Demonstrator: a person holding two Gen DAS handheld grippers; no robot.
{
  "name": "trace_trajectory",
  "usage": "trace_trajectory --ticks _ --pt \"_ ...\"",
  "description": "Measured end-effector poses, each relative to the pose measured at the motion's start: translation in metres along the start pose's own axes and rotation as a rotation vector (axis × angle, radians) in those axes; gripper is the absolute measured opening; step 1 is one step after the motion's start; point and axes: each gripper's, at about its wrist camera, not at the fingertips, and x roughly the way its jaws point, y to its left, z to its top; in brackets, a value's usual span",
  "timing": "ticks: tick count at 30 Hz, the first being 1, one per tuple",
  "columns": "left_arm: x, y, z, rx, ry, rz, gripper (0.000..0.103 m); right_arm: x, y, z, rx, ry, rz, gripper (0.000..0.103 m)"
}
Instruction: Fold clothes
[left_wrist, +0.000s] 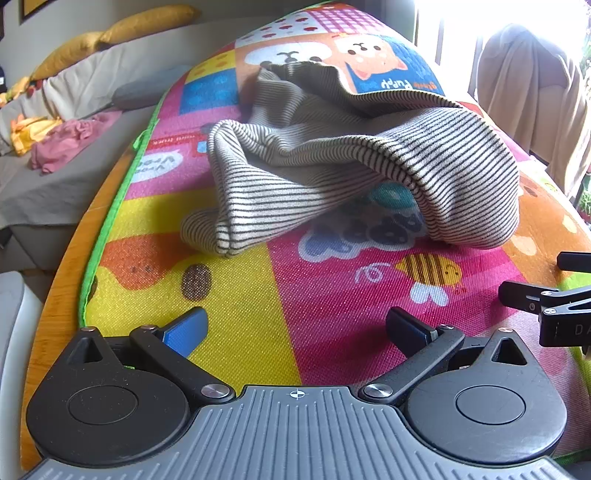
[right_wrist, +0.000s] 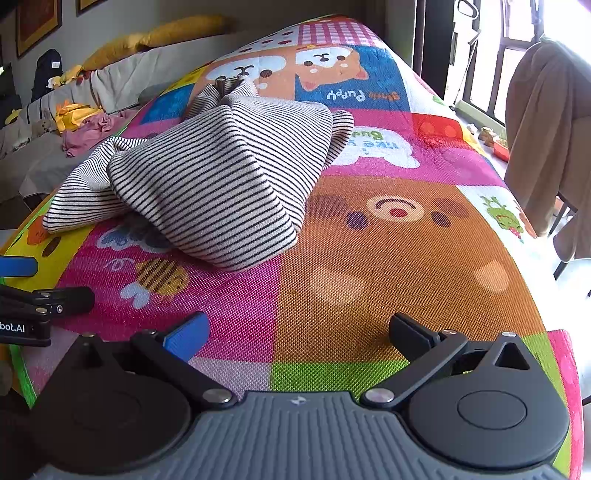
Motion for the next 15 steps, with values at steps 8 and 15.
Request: trace_trajectory --ticks 8,15 --pt "-0.0011 -0.0014 0.0028 0.005 -0.001 0.003 0.103 0.0024 -0.0008 0.0006 -0.005 0.001 0.001 0.103" --pt "-0.0044 -0.0004 0.0007 0.004 -0.005 -0.001 0.103 0.0002 -0.0014 0.0018 -0.008 0.005 0.003 0.103"
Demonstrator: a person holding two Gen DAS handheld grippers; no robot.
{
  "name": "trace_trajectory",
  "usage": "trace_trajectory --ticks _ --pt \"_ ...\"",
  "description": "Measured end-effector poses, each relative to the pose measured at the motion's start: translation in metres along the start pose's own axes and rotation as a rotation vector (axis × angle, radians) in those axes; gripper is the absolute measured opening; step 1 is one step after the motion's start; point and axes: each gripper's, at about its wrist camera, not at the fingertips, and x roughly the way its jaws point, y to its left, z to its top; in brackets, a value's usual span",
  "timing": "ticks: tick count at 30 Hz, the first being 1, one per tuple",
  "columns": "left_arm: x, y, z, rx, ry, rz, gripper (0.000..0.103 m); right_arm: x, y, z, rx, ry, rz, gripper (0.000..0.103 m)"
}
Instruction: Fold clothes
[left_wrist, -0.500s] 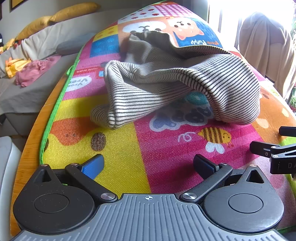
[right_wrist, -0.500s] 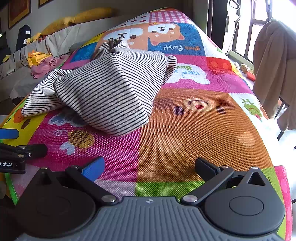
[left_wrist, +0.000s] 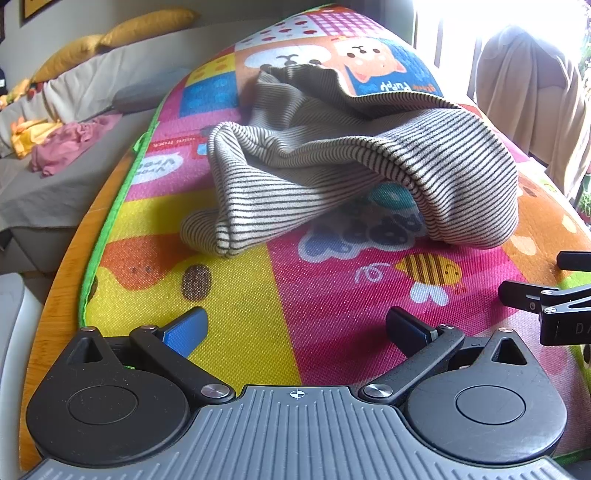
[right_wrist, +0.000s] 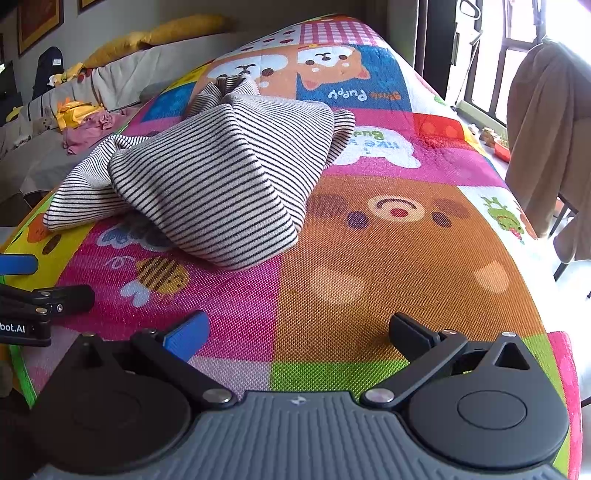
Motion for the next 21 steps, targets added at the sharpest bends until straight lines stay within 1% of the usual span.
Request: trace_trajectory --ticks 9,21 --pt "0.0002 0.0005 0.0027 -0.003 -0.002 -0.002 0.103 0.0014 0.0008 -0.0003 0.005 0.008 -0.001 0.103" --pt "0.0036 0.0003 -0.0026 -0.001 -0.012 -0.001 0.103 0.0028 -0.0012 0.0002 0.004 0.008 0.000 0.103"
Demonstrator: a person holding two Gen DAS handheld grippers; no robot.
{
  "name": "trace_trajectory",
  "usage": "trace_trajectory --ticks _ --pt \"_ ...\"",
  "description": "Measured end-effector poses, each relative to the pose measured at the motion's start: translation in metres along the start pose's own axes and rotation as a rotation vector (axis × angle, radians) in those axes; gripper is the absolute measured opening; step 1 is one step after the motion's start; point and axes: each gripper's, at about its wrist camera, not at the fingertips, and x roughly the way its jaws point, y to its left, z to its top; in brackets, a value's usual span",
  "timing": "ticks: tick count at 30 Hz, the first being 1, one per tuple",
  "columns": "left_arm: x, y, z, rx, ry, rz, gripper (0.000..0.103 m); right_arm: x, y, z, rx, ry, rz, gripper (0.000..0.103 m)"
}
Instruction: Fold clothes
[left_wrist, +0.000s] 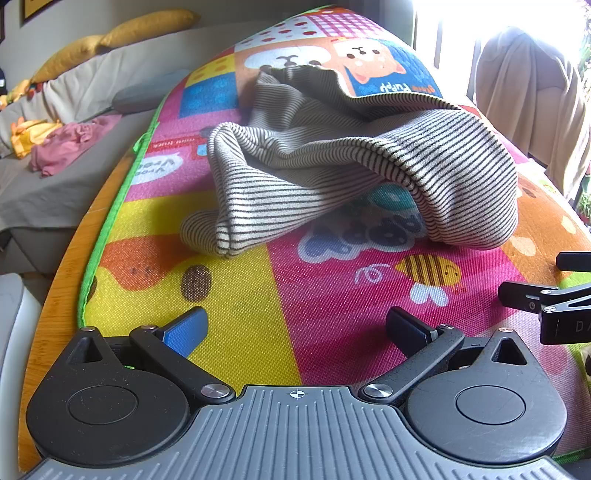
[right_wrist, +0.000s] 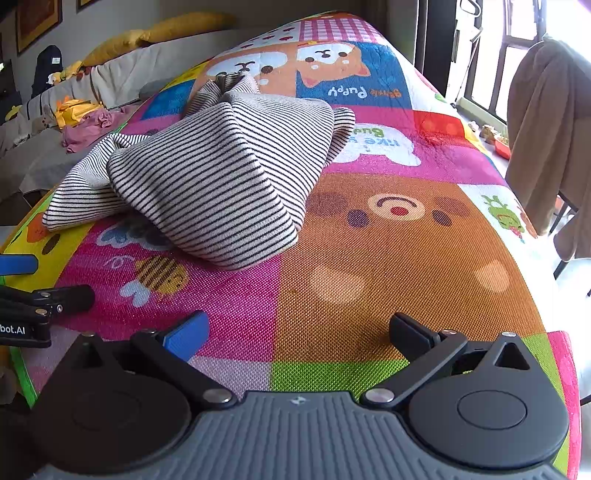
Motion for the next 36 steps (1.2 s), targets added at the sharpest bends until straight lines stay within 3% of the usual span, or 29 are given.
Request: trace_trajectory --ticks 36 --pt "-0.0005 -0.0011 0.0018 0.002 -0.005 0.001 0.103 -0.0017 0.0008 -0.0022 0.005 0.006 0.003 0.103"
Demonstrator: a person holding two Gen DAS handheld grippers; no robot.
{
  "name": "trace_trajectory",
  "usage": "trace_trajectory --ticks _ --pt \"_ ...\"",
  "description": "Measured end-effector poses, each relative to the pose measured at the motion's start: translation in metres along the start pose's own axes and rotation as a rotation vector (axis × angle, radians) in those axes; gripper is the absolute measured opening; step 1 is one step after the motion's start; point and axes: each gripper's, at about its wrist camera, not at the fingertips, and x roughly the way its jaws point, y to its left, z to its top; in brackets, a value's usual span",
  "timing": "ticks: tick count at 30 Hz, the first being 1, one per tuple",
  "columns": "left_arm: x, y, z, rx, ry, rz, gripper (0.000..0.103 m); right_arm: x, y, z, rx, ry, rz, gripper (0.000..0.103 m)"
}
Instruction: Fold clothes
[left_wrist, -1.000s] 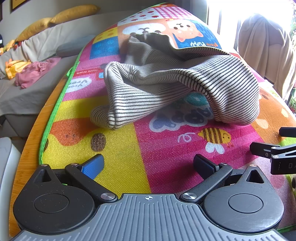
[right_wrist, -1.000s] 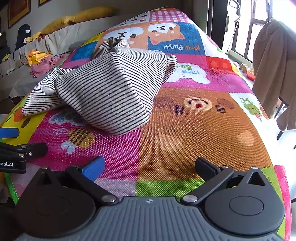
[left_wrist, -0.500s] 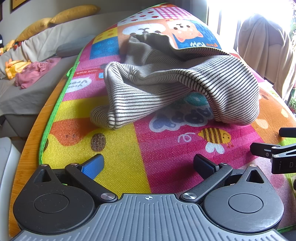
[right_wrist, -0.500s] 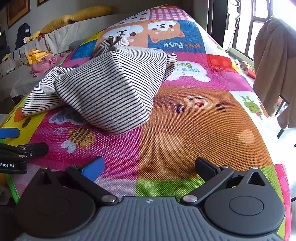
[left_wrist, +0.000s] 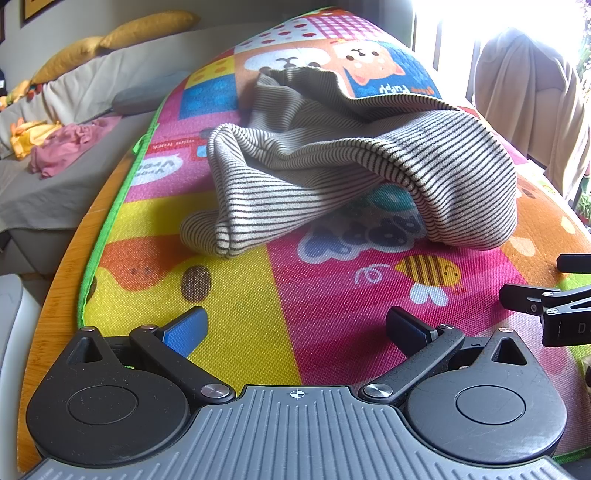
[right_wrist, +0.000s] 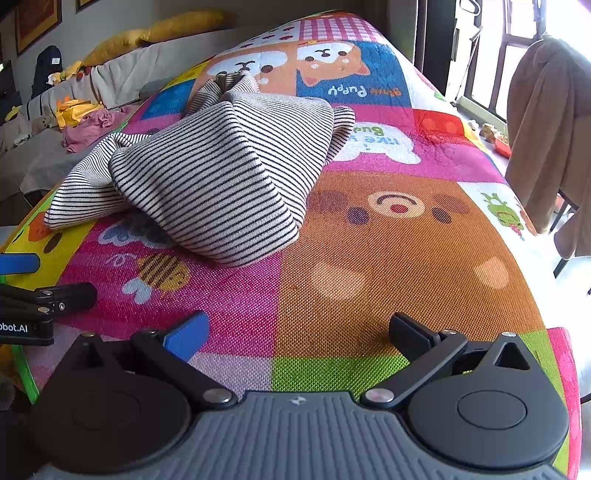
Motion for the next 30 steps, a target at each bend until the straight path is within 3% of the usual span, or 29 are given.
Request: trace_trajectory --ticks 17,24,30 --pt "0.000 0.000 0.002 0.012 0.004 -0.004 0.103 0.001 -0.001 0.003 -0.017 0.019 0.014 0.103" --pt "0.004 -0.001 0.012 0.071 0.026 -0.021 0.103 0.003 -0.003 0.011 -0.070 0.037 0.067 0.103" --pt "0.007 -0.005 0.033 0.147 -0.007 -0.008 0.103 0.002 0.002 0.031 -0.166 -0.041 0.025 0.103"
